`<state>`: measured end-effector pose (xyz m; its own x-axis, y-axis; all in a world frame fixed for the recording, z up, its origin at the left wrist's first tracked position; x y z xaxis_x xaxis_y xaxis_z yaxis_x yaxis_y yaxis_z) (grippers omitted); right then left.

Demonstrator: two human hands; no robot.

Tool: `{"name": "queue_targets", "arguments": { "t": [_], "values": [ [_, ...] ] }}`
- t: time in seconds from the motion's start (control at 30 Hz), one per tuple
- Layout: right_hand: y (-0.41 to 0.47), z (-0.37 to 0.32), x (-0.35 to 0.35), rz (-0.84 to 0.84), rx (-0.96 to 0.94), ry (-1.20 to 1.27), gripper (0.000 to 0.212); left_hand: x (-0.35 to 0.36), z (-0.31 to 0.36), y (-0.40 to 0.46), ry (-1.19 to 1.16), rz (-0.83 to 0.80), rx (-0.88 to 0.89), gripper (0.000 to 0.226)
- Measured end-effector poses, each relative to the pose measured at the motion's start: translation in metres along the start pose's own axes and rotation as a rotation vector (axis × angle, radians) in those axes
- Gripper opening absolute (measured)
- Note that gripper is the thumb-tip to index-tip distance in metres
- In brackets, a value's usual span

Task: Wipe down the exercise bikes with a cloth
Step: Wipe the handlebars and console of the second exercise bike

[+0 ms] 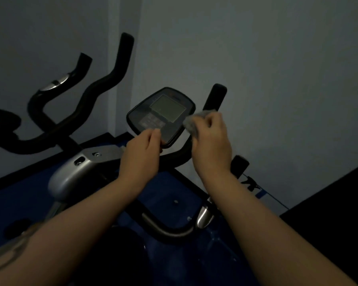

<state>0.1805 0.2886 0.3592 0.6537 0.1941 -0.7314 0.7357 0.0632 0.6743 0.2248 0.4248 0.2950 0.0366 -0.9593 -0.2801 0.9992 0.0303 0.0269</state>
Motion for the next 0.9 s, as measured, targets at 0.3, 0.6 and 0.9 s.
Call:
{"name": "queue_targets", "arguments": {
  "t": [0.3, 0.6, 0.9],
  "values": [
    [-0.023, 0.000, -0.007, -0.023, 0.073, 0.254, 0.021, -0.039, -0.017, -0.017, -0.215, 0.009, -0.138, 0.036],
    [-0.031, -0.051, 0.018, -0.155, -0.024, 0.380, 0.019, -0.083, -0.045, -0.057, -0.092, 0.149, -0.281, 0.025],
    [-0.027, -0.083, 0.030, -0.467, -0.174, 0.480, 0.014, -0.092, -0.082, -0.116, -0.332, 0.466, -0.344, 0.025]
  ]
}}
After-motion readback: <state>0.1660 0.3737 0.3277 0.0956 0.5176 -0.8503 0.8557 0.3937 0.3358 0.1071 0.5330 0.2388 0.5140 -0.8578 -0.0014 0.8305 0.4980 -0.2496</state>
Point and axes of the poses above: each hand's wrist, its own y-axis towards the middle knuckle, its own x-axis out of the palm, z = x × y, the point moved 4 cm from there along y, towards the middle knuckle, and after that the axes turned 15 degrees about -x, right-handed, at the moved point
